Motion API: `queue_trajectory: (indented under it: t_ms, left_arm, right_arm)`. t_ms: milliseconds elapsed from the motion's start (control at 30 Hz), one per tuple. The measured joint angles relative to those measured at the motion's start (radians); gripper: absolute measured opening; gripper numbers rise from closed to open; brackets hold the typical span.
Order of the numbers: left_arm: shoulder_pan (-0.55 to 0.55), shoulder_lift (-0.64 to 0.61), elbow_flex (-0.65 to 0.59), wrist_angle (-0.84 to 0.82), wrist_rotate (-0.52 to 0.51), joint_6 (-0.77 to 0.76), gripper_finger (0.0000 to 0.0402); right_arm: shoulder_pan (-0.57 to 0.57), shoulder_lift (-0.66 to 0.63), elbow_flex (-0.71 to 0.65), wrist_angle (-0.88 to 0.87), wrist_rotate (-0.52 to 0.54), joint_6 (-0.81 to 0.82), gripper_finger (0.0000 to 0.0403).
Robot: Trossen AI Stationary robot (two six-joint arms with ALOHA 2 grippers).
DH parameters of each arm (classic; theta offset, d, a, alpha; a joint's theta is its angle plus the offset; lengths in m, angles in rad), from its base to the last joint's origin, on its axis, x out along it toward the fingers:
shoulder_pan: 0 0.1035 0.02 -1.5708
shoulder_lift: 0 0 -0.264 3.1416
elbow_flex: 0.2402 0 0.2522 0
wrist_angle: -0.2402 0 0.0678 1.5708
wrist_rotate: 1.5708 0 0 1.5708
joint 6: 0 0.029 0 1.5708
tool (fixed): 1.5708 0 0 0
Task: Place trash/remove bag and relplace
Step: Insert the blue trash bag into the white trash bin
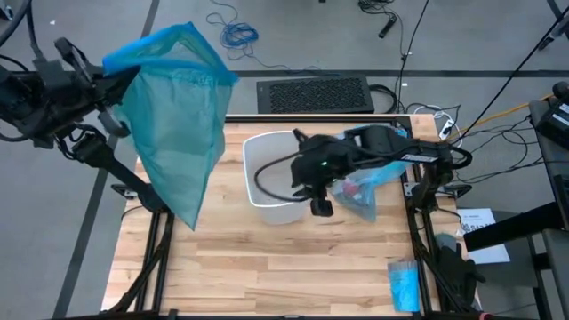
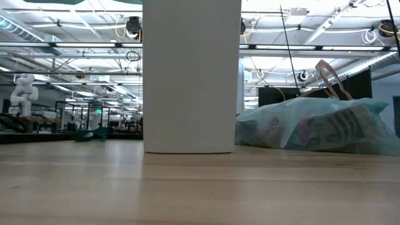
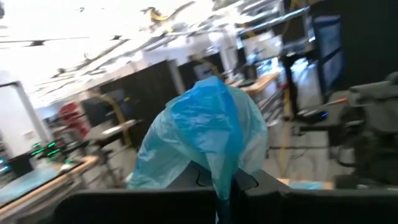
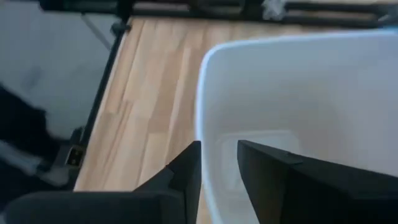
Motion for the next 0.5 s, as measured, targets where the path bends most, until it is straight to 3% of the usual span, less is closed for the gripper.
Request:
queue_trajectory:
  t_ms: [167, 300, 500]
  left_arm:
    - [0.001, 0.003, 0.000, 0.001, 0.100, -0.039, 0.0000]
    - [0.001, 0.027, 0.000, 0.016, 0.121, -0.046, 0.0000]
    - [0.002, 0.058, 0.000, 0.031, 0.245, -0.101, 0.0000]
  right_arm:
    - [-0.003, -0.045, 0.000, 0.054, 0.090, 0.004, 0.0098]
    - [-0.003, -0.076, 0.000, 0.106, 0.175, 0.021, 0.0098]
    - [-0.003, -0.082, 0.001, 0.204, 0.187, 0.020, 0.0098]
